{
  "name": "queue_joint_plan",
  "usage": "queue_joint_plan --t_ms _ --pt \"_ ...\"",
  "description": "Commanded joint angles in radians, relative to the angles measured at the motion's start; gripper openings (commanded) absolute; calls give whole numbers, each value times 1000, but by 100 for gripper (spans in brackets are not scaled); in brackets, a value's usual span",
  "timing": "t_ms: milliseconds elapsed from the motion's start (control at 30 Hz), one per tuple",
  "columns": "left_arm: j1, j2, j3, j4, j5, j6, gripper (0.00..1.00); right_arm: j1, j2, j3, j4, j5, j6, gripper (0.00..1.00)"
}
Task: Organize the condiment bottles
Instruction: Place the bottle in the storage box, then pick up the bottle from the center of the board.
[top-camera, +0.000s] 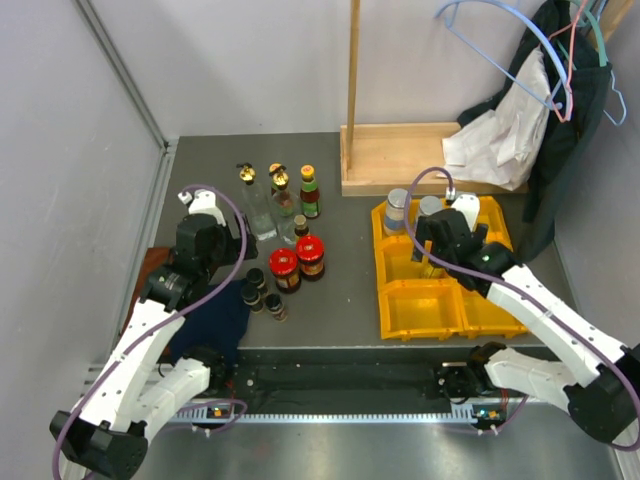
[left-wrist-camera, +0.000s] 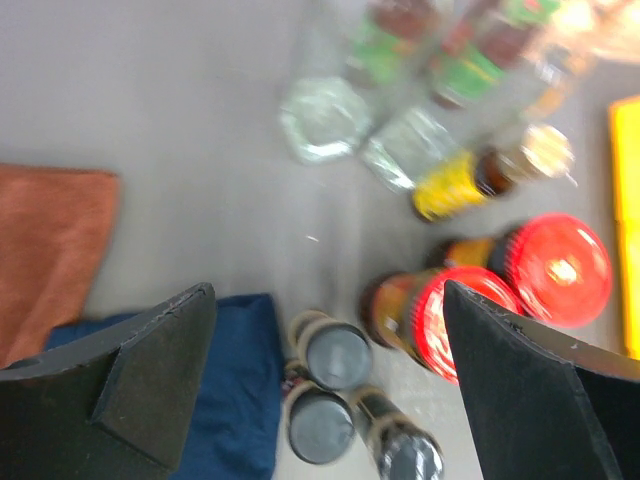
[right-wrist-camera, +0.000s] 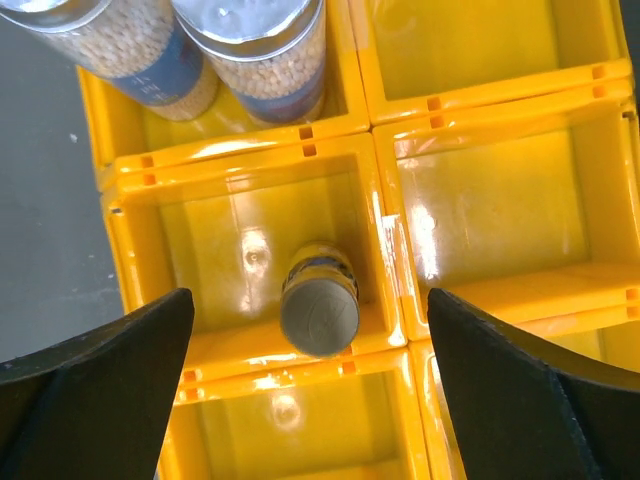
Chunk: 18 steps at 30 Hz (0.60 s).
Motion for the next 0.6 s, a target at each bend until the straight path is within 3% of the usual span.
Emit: queue_joint_plan --t_ms 0,100,267,400,567 --pt "4 16 44 49 202 53 99 -11 -86 92 -29 -20 -26 99" --pt "3 44 49 71 320 46 99 -13 -115 116 -49 -31 -28 99" --pt "-17 104 83 147 371 9 98 -13 -145 132 -63 -55 -22 99" --pt "-77 165 107 193 333 -23 96 -13 -174 129 -78 -55 -10 99" --pt "-161 234 115 259 189 -77 93 -11 -203 109 -78 -61 1 99"
